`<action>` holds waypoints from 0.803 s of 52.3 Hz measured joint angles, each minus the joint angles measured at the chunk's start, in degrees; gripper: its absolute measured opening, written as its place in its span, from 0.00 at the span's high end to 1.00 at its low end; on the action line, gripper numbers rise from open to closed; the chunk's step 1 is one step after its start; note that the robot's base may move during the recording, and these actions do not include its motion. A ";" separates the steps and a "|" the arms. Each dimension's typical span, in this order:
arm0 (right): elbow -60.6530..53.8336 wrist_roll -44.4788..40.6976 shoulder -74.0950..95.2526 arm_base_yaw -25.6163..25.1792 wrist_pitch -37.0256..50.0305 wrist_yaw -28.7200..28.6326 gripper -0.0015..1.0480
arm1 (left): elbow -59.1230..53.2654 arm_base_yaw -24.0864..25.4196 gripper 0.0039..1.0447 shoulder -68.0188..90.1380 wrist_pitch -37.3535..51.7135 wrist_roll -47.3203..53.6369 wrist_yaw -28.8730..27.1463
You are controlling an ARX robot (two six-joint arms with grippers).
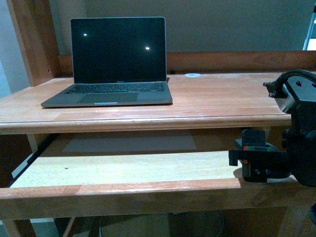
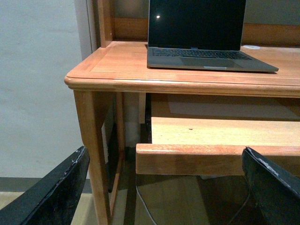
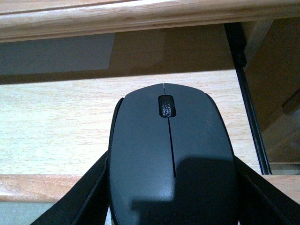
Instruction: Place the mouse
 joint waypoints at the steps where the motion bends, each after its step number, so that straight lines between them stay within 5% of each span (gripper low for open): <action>1: -0.02 -0.02 0.00 0.02 -0.07 0.00 0.39 | 0.00 0.00 0.06 0.00 -0.02 0.00 0.00; 42: 1.81 -0.70 1.57 0.46 1.05 1.40 0.39 | 0.00 -0.04 0.06 0.02 0.17 0.02 0.00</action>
